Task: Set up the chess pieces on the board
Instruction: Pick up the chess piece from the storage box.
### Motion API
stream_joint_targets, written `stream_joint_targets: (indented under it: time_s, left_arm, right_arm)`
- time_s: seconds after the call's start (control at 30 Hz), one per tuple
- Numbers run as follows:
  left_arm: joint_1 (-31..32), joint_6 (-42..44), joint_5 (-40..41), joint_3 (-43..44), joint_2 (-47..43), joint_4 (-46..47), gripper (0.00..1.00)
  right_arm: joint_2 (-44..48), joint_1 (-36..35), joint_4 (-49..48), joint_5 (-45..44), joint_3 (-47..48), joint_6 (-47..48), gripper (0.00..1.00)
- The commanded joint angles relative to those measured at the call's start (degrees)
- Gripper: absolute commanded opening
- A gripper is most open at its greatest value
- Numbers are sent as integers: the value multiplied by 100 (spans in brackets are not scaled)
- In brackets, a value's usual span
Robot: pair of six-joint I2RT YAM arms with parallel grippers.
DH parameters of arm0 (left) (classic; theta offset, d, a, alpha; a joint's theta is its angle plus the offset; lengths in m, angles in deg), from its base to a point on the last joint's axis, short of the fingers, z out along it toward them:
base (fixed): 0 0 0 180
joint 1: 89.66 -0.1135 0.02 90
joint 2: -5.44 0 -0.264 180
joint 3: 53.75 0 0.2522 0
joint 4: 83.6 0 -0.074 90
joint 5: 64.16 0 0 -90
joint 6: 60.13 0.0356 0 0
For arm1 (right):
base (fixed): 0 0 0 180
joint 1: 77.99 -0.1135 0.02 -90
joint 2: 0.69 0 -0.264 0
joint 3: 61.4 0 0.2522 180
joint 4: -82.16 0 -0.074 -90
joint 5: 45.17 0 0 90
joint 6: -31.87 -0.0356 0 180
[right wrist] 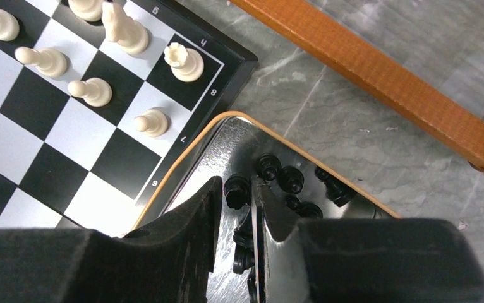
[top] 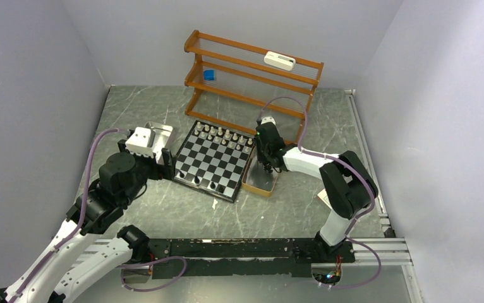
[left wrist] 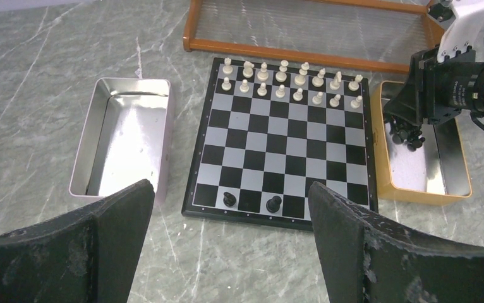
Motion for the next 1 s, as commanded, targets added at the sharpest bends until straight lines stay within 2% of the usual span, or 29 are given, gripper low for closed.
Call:
stream_joint_targets:
  time_s: [0.0, 0.13, 0.43, 0.97]
  left_arm:
    - [36, 55, 135, -18, -59, 58, 96]
    - [33, 58, 138, -23, -69, 69, 96]
    - [35, 59, 155, -18, -73, 57, 96]
    - [36, 26, 275, 0, -73, 14, 96]
  right_arm:
    - [-159, 47, -82, 67, 78, 27, 28]
    - [-159, 45, -82, 71, 75, 26, 25]
    - [79, 50, 88, 99, 68, 94, 12]
    - [1462, 13, 721, 681, 87, -36, 10]
